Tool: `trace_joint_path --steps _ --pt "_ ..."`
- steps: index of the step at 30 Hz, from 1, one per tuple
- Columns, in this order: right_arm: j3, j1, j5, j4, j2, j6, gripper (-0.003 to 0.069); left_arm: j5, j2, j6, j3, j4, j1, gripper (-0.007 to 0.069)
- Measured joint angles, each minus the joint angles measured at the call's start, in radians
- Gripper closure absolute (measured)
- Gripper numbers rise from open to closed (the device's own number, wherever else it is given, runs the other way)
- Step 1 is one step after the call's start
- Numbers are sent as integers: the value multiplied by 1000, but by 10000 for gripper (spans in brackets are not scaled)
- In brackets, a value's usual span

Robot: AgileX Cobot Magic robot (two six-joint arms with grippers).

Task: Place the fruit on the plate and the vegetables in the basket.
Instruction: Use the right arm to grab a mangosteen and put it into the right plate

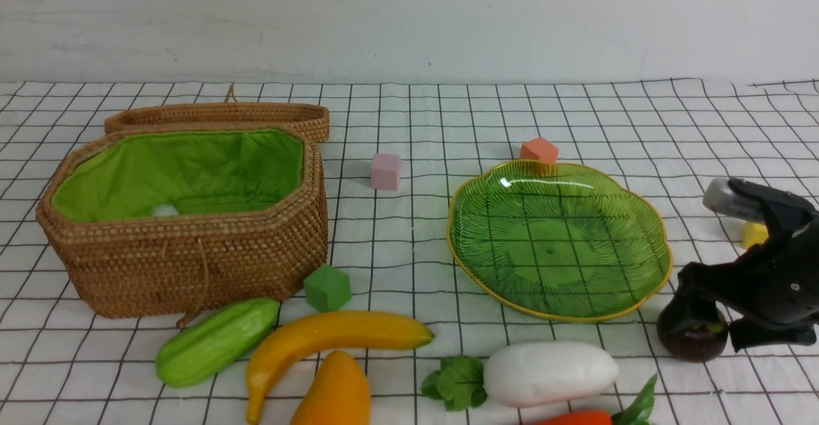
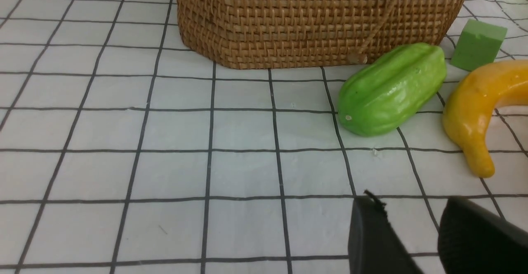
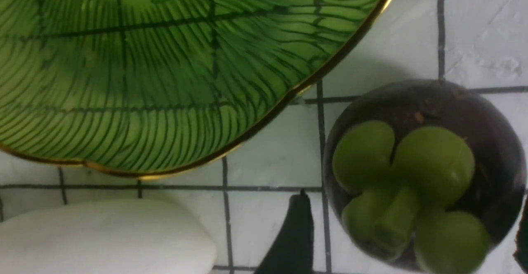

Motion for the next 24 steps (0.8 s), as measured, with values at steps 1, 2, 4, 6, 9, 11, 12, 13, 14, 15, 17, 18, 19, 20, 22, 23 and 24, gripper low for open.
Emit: trace_joint_path --steps 1,2,4,6,9,11,12,13,14,15,17,18,19,20,22,23,24 --pt "-1 0 -18 -2 17 -4 -16 0 0 0 0 0 0 386" --pt "-2 0 -28 -4 29 -9 -12 0 0 0 0 0 0 386" --pt "-3 0 -42 -4 44 -29 10 0 0 0 0 0 0 386" --pt "-3 0 -39 -4 43 -43 51 0 0 0 0 0 0 386" --pt "-6 0 -3 -9 26 -48 71 0 0 0 0 0 0 386" --pt "-15 0 30 -24 2 -48 71 0 0 0 0 0 0 386" --pt "-25 0 61 -37 -17 -48 71 0 0 0 0 0 0 386" --pt "-36 0 88 -51 -39 -47 71 0 0 0 0 0 0 386" --pt "-43 0 103 -58 -43 -47 71 0 0 0 0 0 0 386" --pt "-77 0 163 -83 -84 -36 71 0 0 0 0 0 0 386" --pt "-126 0 209 -88 -114 -16 71 0 0 0 0 0 0 386" --pt "-137 0 214 -84 -123 -13 71 0 0 0 0 0 0 386" --pt "-176 4 219 -57 -137 -9 71 0 0 0 0 0 0 386" --pt "-205 12 207 -17 -141 -22 71 0 0 0 0 0 0 386" --pt "-226 29 180 28 -139 -44 71 0 0 0 0 0 0 386" --pt "-245 56 141 78 -125 -85 71 0 0 0 0 0 0 386" --pt "-257 82 106 114 -103 -117 71 0 0 0 0 0 0 386"
